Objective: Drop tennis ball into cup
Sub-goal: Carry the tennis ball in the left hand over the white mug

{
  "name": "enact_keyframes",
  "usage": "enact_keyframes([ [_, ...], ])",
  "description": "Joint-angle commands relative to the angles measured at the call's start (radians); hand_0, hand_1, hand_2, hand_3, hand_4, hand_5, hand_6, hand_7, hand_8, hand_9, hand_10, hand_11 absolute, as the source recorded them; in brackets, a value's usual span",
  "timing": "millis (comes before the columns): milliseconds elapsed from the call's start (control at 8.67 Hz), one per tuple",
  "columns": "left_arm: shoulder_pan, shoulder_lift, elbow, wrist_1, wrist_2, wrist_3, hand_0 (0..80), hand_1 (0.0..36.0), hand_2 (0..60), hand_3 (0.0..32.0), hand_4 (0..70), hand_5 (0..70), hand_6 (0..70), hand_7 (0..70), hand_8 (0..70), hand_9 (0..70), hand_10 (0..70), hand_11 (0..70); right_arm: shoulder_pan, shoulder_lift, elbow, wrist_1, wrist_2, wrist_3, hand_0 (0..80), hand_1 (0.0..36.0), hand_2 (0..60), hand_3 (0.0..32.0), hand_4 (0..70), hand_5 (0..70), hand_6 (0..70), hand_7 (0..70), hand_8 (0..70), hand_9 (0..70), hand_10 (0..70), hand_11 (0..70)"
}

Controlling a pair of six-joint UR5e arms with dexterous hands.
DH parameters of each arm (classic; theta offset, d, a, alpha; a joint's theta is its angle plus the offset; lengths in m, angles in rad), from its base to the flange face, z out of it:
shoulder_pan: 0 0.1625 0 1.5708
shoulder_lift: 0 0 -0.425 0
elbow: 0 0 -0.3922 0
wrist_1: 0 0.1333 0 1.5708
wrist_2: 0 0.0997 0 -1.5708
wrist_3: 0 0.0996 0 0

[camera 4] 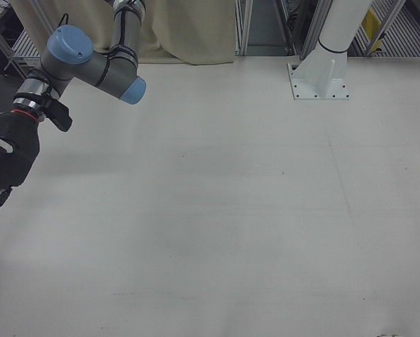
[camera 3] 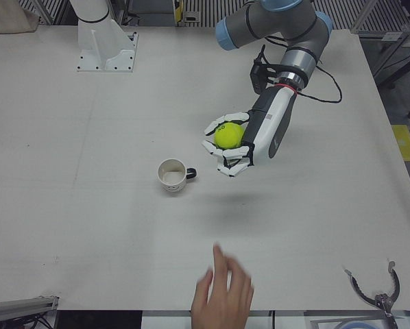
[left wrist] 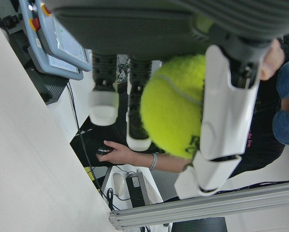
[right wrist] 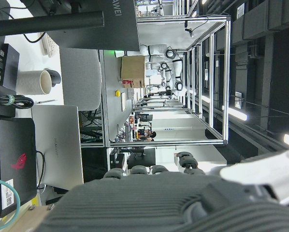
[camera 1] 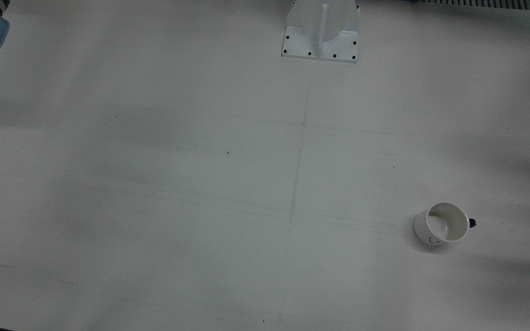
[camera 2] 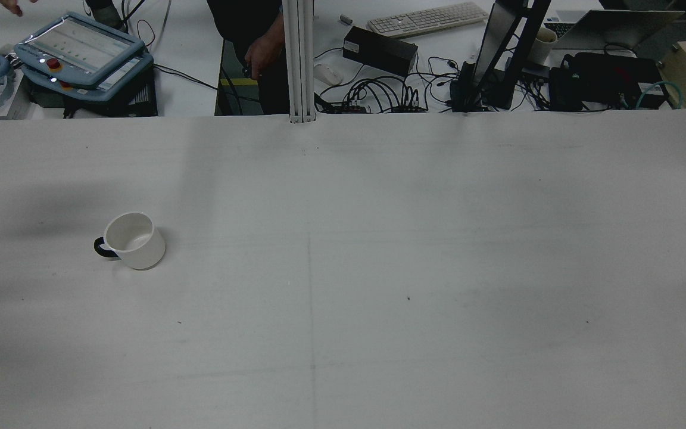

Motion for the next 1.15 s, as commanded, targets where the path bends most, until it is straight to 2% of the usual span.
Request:
enact_keyframes([
  [0, -0.001, 0.001, -0.009, -0.002, -0.002, 0.001, 63.5, 36.0, 60.0, 0.0, 62.6, 23.8, 33.4, 70.0, 64.2, 70.0, 70.0, 70.0, 0.0, 0.001, -0.001, 0.0, 0.0, 0.0, 0.0, 0.0, 0.0, 0.0, 0.0, 0.0, 0.0, 0.0, 0.0, 0.0, 0.0, 0.0],
  [231, 0.021, 0.004, -0.011, -0.031, 0.0, 0.006, 62.5, 36.0, 60.0, 0.0, 63.9, 23.8, 33.6, 70.0, 64.7, 70.0, 70.0, 70.0, 0.0, 0.001, 0.001, 0.0, 0.0, 0.0, 0.0, 0.0, 0.0, 0.0, 0.0, 0.0, 0.0, 0.0, 0.0, 0.0, 0.0, 0.0],
  [577, 0.189, -0.012, -0.008, -0.028, -0.011, 0.003, 61.6, 36.0, 60.0, 0.0, 63.5, 23.8, 33.5, 70.0, 65.0, 70.0, 70.0, 70.0, 0.0, 0.0, -0.001, 0.0, 0.0, 0.0, 0.0, 0.0, 0.0, 0.0, 0.0, 0.0, 0.0, 0.0, 0.0, 0.0, 0.0, 0.0],
  [1038, 0.254, -0.034, -0.008, -0.019, -0.012, 0.006, 60.6, 36.0, 60.0, 0.0, 65.4, 23.8, 33.6, 70.0, 65.4, 70.0, 70.0, 70.0, 0.0, 0.001, -0.001, 0.0, 0.0, 0.0, 0.0, 0.0, 0.0, 0.0, 0.0, 0.0, 0.0, 0.0, 0.0, 0.0, 0.0, 0.0],
])
